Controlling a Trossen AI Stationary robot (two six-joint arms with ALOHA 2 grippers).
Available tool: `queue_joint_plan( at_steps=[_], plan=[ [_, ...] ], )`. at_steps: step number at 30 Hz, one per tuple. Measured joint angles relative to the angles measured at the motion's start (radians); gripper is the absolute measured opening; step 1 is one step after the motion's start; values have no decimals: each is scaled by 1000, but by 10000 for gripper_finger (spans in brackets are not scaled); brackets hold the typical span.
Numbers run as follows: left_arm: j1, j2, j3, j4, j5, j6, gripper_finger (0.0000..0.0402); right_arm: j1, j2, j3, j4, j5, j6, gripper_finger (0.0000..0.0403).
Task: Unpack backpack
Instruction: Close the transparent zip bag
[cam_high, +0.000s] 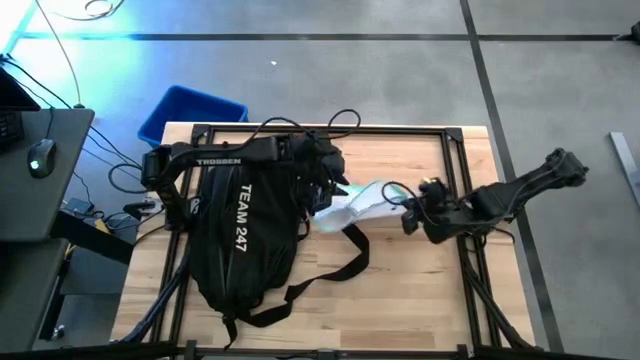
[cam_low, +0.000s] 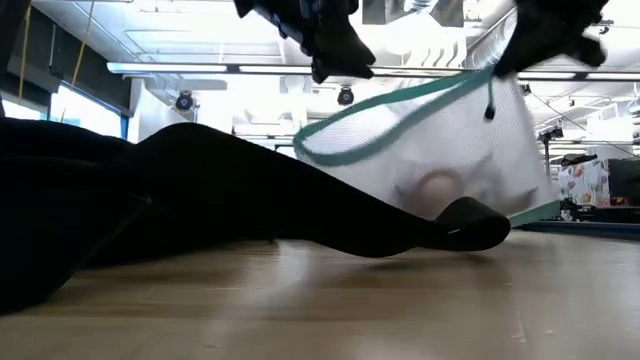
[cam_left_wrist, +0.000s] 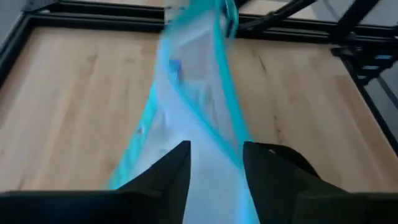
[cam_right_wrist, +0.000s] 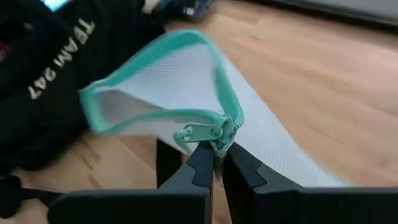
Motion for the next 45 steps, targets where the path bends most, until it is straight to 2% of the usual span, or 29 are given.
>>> queue_joint_plan(
  at_steps=[2, 5, 8, 12, 17, 19, 26, 31, 34, 38, 45],
  plan=[
    [-18, 2, 0, -1, 2, 0, 111, 24, 6, 48, -47, 1, 27, 0],
    [-52, 2, 0, 5, 3, 0, 102, 41, 18, 68, -50, -76, 46, 0],
    [-93, 2, 0, 10, 3, -17, 99, 45, 46, 41, 57, -170, -1, 0],
    [-158, 6, -22, 119, 5, -63, 99, 21, 86, 18, 210, -249, -153, 0],
    [-219, 55, -29, 299, -4, -145, 100, -49, 114, 16, 315, -272, -258, 0],
    [-228, 79, -29, 318, -26, -183, 100, -74, 118, 16, 352, -289, -299, 0],
    [-231, 125, -30, 266, -271, -363, 100, -122, 118, 16, 416, -311, -367, 0],
    [-252, 148, -30, 402, -236, -343, 100, -127, 117, 16, 438, -316, -370, 0],
    [-262, 165, -29, 442, -261, -343, 100, -127, 117, 16, 445, -317, -370, 0],
    [-266, 168, -30, 442, -313, -365, 99, -127, 117, 15, 446, -314, -370, 0],
    [-264, 160, -30, 433, -342, -441, 95, -127, 117, 15, 449, -314, -370, 0]
  ],
)
